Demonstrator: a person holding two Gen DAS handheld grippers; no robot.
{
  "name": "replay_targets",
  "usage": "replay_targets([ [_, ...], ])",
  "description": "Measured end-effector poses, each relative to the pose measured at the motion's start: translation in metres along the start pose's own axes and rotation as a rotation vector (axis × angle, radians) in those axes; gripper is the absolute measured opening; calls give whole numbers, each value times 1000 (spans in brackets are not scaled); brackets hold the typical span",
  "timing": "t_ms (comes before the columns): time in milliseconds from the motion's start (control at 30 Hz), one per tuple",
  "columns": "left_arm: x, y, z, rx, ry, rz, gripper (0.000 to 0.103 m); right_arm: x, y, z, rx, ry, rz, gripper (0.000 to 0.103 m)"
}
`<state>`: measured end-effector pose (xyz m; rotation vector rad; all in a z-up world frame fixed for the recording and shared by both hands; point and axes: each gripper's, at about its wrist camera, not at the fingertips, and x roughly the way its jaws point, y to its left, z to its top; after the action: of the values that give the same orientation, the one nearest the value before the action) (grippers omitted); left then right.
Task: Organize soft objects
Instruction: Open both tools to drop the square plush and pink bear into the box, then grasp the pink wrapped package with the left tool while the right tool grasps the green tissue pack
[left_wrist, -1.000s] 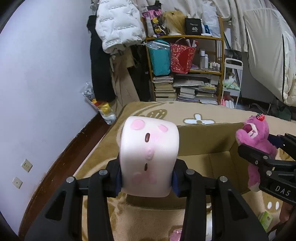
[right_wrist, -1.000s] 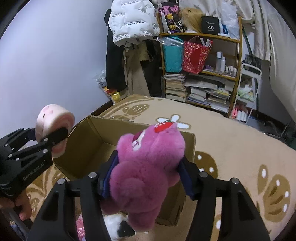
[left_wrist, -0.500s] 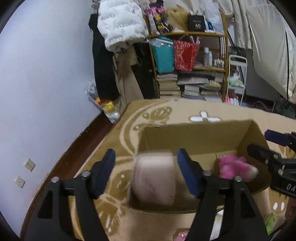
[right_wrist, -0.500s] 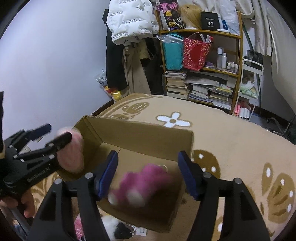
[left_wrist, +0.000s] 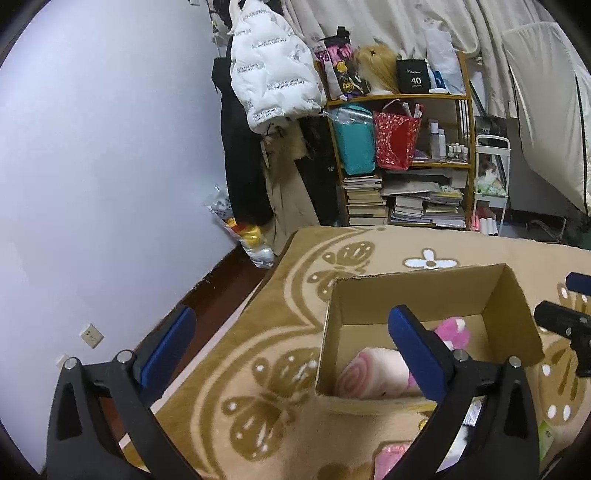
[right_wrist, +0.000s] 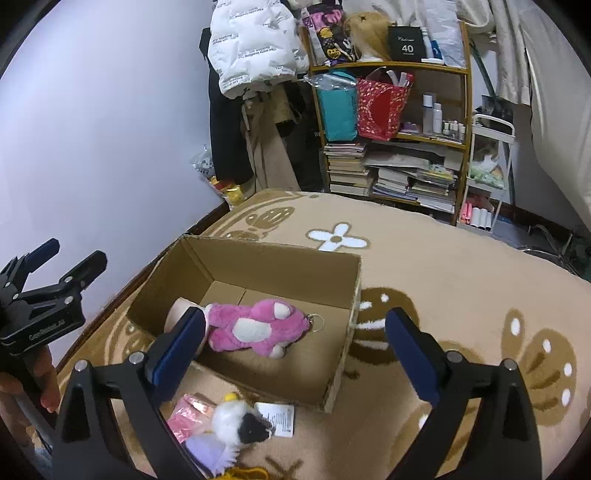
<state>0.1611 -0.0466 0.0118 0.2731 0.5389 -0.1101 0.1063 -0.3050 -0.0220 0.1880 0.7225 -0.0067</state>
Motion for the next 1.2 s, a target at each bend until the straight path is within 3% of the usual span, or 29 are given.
replay_targets([
  [267, -37, 6, -5, -1, 49, -58, 103, -37, 0, -9, 13, -8, -20, 103],
  [667, -75, 22, -27, -78, 106, -41, 103, -71, -5, -32, 33, -16, -62, 103],
  [867, -75, 14, -56, -44, 152, -9, 103, -73, -10, -50, 54, 4, -67, 103],
  [1067, -65, 16, -85, -85, 249, -53, 103, -70, -12, -66, 72, 36, -40, 103],
  [1200, -62, 10, -92, -56, 255, -47, 103, -65, -8, -74, 70, 61, -23, 103],
])
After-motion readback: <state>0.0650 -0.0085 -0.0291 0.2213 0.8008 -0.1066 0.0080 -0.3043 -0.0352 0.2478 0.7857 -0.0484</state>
